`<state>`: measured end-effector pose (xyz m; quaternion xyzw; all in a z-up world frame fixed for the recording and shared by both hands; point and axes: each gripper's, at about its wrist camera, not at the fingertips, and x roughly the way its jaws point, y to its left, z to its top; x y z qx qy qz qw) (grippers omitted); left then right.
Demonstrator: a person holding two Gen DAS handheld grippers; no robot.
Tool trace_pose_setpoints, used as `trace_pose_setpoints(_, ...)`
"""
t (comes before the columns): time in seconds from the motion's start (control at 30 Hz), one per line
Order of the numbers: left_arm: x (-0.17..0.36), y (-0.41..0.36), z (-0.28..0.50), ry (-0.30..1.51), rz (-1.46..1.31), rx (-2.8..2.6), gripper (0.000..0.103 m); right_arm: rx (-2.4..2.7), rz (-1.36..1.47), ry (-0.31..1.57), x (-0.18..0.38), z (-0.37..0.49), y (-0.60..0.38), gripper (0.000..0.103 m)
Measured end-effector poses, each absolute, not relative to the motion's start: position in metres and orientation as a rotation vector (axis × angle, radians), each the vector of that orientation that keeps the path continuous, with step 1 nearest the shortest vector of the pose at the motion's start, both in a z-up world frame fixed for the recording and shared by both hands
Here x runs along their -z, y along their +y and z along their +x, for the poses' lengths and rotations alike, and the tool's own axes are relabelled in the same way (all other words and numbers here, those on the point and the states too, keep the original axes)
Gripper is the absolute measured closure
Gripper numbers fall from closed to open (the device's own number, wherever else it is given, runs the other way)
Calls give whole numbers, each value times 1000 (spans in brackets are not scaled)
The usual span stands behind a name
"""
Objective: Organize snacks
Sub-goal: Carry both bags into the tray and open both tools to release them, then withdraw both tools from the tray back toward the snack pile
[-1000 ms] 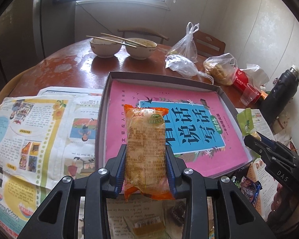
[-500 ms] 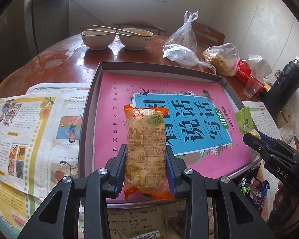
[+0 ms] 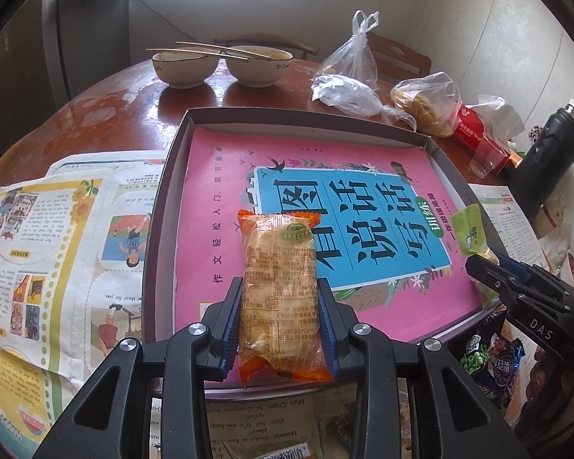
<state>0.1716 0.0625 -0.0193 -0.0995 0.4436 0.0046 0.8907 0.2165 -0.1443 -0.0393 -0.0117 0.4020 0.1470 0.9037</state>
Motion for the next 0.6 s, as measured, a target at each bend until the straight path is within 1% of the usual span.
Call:
trace_pose_setpoints(0.2,18,65,169,918,-212,-16,64,-299,-24,834,39,214,-145,63)
trace_pose_setpoints(0.27,16,66,168,915,-215,-19,60,-300,-21,834,38,214,-145,62)
trace_pose_setpoints(0.4,12,69,163,902,-223,-23,56,-298,-7,823,34,211,-149,61)
trace_pose_setpoints(0.47,8,70,160,893,-224,-23,51,-299,-2,813,32,209,-151,60)
trace_pose_setpoints(0.6,1,70,151,875,-229,-13,48,-301,2,790,25,204,-154,57)
